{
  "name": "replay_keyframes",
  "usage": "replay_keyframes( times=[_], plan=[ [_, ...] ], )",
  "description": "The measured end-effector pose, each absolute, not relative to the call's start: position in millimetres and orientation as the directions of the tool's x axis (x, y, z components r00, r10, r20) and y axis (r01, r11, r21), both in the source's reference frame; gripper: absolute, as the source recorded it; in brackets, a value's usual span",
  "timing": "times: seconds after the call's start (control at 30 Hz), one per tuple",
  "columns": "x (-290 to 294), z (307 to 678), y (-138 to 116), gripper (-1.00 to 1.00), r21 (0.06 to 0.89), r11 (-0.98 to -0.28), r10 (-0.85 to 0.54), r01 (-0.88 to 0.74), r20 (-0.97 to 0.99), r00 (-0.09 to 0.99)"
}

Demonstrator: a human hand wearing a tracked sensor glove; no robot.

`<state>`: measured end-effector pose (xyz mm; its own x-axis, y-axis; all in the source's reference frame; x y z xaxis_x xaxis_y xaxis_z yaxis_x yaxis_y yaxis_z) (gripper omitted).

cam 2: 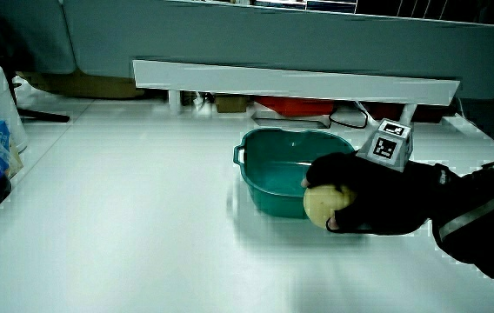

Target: Place pear on desk

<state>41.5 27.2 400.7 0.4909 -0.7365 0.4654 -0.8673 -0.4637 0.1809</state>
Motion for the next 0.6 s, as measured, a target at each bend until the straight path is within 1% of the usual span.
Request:
replay_keyframes(
  times=[0.17, 0.4, 0.43, 0.47, 0.5, 0.53, 0.6],
  plan=[
    [34, 412, 45, 0.0, 0.184, -0.44, -0.746, -0.879, 0.47, 0.472],
    [28, 432, 60, 0.0, 0.302, -0.376, -0.769, -0.876, 0.425, 0.477],
    [29, 441, 62, 0.0, 0.268, -0.41, -0.783, -0.872, 0.386, 0.487],
    [28, 441, 63, 0.0, 0.269, -0.402, -0.783, -0.875, 0.395, 0.481],
    [27, 438, 62, 0.0, 0.313, -0.372, -0.765, -0.874, 0.429, 0.48],
    [28, 444, 64, 0.0, 0.278, -0.399, -0.781, -0.874, 0.397, 0.483],
    [27, 450, 66, 0.0, 0.295, -0.392, -0.778, -0.872, 0.4, 0.485]
  ],
)
